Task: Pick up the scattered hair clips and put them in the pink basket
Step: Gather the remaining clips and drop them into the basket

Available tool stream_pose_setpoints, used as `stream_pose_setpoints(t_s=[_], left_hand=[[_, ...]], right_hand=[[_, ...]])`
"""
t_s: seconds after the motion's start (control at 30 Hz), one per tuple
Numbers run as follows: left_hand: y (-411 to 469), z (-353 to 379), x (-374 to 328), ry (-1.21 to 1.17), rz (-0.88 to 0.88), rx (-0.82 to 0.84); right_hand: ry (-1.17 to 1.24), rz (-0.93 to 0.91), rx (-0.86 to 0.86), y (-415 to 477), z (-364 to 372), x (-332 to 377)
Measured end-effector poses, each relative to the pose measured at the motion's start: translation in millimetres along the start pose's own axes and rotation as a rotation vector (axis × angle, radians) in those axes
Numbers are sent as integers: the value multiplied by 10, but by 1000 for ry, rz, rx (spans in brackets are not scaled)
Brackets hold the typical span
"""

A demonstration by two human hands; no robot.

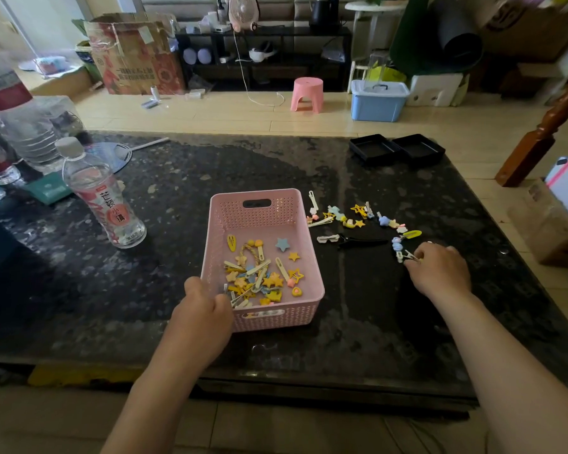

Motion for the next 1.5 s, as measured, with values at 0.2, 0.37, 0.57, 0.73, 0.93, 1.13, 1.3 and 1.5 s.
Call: stream_pose_setpoints(t_s=[0.2, 0.37, 0.57, 0.73, 0.93, 1.13, 1.3, 1.5], left_hand=[[5, -7, -3, 7, 1, -12], [17, 10, 14, 10, -8, 5], [22, 21, 24, 8, -19, 7], [15, 10, 8, 22, -14, -5], [11, 8, 4, 31, -16, 2], [9, 16, 4, 33, -15, 18], [-13, 3, -24, 27, -9, 32], [-14, -3, -24, 44, -6, 31]], right_hand=[[60, 19, 23, -57, -24, 86], [179, 68, 88, -92, -19, 93], [186, 62, 224, -199, 34, 239], [495, 117, 295, -303, 95, 379], [407, -63, 189, -314, -117, 769], [193, -54, 382, -482, 157, 761], [80, -54, 415, -551, 292, 775], [106, -67, 393, -596, 268, 827]])
Point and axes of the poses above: each hand's wrist, its own y-axis towards the middle knuckle, its own z-axis out of the palm, x = y × z, the point moved 10 cm from there along y, towards the middle knuckle, and after that the axes turned 3 degrees about y, right-handed, at the moved point
